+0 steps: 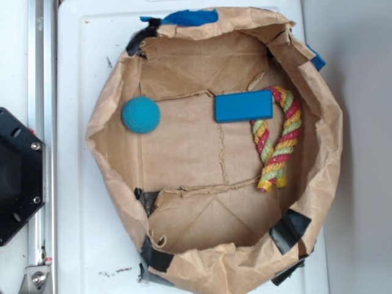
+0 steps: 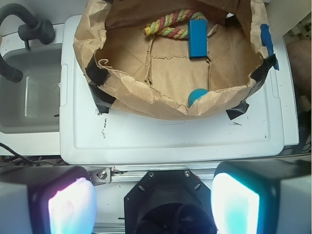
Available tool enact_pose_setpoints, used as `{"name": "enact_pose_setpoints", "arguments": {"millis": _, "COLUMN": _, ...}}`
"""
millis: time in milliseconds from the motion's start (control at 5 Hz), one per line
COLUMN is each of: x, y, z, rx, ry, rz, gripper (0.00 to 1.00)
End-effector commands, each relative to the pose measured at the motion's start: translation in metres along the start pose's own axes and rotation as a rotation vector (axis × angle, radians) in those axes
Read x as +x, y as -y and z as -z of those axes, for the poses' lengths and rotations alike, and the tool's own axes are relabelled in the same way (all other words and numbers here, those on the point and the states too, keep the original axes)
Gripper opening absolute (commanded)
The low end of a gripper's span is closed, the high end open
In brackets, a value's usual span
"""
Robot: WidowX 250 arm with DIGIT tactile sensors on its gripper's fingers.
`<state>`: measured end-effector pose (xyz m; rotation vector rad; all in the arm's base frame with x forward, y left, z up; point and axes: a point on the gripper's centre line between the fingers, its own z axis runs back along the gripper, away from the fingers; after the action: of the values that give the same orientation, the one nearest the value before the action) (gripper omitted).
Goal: Grab the blue block.
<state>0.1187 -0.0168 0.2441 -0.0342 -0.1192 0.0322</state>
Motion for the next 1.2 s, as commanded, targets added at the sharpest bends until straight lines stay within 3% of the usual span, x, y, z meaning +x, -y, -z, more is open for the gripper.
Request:
{"name": "enact_pose_setpoints", "arguments": {"millis": 0, "x": 0.000, "y": 0.000, "z": 0.000, "rx": 0.000, "ry": 0.000, "rz": 0.000, "gripper": 1.00}}
{"name": "enact_pose_setpoints", "arguments": {"millis": 400, "x": 0.081, "y": 0.008, "z": 0.032, "rx": 0.122, "ry": -0.015, "rz": -0.042, "gripper": 1.00}}
{"name": "enact_pose_setpoints", "arguments": {"millis": 600, "x": 0.102, "y": 0.000, "z": 0.044, "rx": 0.135, "ry": -0.006, "rz": -0.028, "gripper": 1.00}}
{"name": "enact_pose_setpoints", "arguments": {"millis": 1000, "x": 0.133, "y": -0.026, "z": 0.084, "rx": 0.108, "ry": 0.020, "rz": -0.019, "gripper": 1.00}}
